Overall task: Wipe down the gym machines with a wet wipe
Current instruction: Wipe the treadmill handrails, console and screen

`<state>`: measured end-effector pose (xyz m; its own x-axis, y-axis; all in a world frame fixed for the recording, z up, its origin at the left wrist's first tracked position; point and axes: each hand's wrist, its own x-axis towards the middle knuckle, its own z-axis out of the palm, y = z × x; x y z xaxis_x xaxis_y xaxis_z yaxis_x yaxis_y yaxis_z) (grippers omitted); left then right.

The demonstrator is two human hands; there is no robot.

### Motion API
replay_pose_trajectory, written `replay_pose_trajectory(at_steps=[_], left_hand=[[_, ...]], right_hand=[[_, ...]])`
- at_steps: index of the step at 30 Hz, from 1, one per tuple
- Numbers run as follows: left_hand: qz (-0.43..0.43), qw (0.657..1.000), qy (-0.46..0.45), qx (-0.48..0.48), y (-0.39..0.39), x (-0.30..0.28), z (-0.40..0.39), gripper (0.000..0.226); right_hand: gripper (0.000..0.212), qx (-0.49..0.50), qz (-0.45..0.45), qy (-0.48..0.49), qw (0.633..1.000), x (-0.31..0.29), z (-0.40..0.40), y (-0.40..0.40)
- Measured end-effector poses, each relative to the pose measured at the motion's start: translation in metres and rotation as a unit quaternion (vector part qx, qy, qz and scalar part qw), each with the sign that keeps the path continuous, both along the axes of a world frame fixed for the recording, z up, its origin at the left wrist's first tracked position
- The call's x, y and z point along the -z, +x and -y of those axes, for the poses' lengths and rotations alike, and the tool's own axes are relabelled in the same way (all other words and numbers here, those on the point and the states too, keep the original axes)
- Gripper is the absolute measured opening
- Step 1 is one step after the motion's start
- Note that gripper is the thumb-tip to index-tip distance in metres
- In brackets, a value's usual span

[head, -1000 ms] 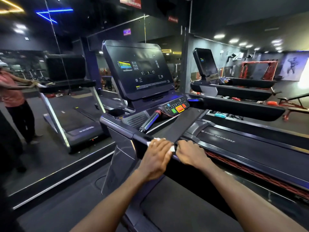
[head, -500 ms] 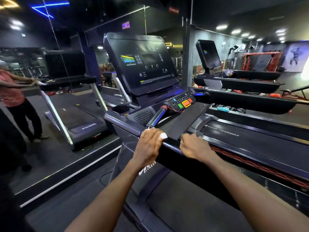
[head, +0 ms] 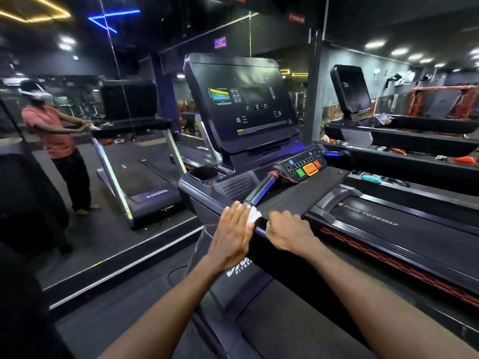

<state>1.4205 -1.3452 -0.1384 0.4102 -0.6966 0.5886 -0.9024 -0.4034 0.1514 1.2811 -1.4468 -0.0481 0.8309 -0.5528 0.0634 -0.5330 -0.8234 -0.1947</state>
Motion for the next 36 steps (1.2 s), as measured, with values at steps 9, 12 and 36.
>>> replay_pose_trajectory(at_steps=[9, 12, 36], left_hand=[[-0.024, 0.998, -0.063, -0.013, 0.042, -0.010, -0.002, 0.064], [0.046, 0.988, -0.056, 0.135, 0.052, -0.009, -0.004, 0.046], [0.108, 0.979, -0.041, 0.168, 0.149, -0.013, -0.013, 0.049]], right_hand=[[0.034, 0.001, 0.003, 0.001, 1.000, -0.002, -0.002, 0.031], [0.036, 0.010, 0.004, -0.005, 1.000, -0.003, -0.002, 0.044], [0.030, 0.058, 0.037, -0.084, 0.994, 0.010, -0.020, 0.142]])
